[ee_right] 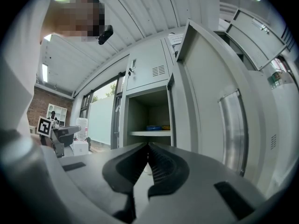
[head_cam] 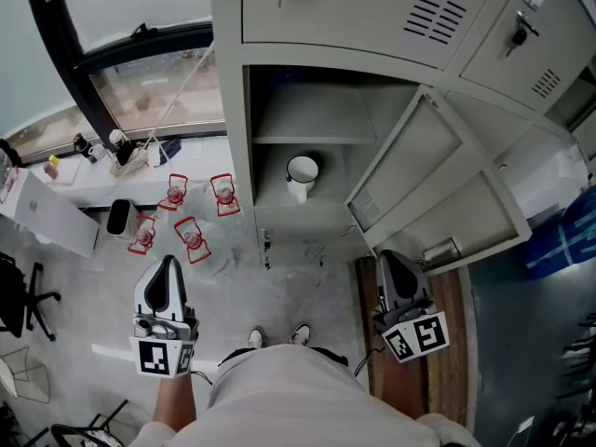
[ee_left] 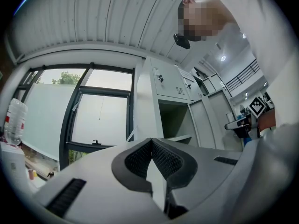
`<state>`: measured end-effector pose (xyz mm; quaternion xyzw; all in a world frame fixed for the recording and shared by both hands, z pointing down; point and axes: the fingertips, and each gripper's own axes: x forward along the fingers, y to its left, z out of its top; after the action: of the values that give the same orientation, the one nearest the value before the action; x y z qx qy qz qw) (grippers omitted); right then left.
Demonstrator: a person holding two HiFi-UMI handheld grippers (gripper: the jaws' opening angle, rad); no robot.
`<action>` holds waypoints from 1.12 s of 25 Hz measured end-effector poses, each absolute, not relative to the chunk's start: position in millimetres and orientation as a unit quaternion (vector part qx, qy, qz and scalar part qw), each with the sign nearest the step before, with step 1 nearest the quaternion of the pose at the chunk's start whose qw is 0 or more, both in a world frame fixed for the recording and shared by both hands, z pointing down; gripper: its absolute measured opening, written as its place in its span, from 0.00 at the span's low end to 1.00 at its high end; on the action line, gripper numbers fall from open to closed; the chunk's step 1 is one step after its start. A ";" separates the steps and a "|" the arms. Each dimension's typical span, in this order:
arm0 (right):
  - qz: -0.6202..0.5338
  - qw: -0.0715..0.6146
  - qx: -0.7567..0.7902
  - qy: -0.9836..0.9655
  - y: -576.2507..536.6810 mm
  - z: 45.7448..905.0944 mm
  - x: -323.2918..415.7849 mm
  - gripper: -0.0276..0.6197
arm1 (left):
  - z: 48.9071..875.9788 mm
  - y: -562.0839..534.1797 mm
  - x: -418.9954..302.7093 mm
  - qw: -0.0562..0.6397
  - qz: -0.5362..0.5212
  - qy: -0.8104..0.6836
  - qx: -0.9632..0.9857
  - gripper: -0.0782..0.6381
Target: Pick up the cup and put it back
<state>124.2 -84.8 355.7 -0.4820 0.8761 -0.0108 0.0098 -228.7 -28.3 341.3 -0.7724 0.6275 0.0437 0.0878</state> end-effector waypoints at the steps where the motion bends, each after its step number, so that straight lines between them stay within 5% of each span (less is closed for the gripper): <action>1: -0.010 0.009 -0.482 0.876 -84.0 356.3 124.4 0.07 | 341.7 -27.2 -228.8 0.088 0.044 0.628 -0.772 0.14; 28: 0.004 0.017 -0.489 0.872 -78.1 356.1 127.4 0.07 | 338.7 -24.0 -222.5 0.097 0.042 0.625 -0.774 0.14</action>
<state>127.4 -78.1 356.1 -0.4888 0.8722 0.0041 0.0171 -222.5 -24.0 338.7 -0.7737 0.6247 0.0417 0.0970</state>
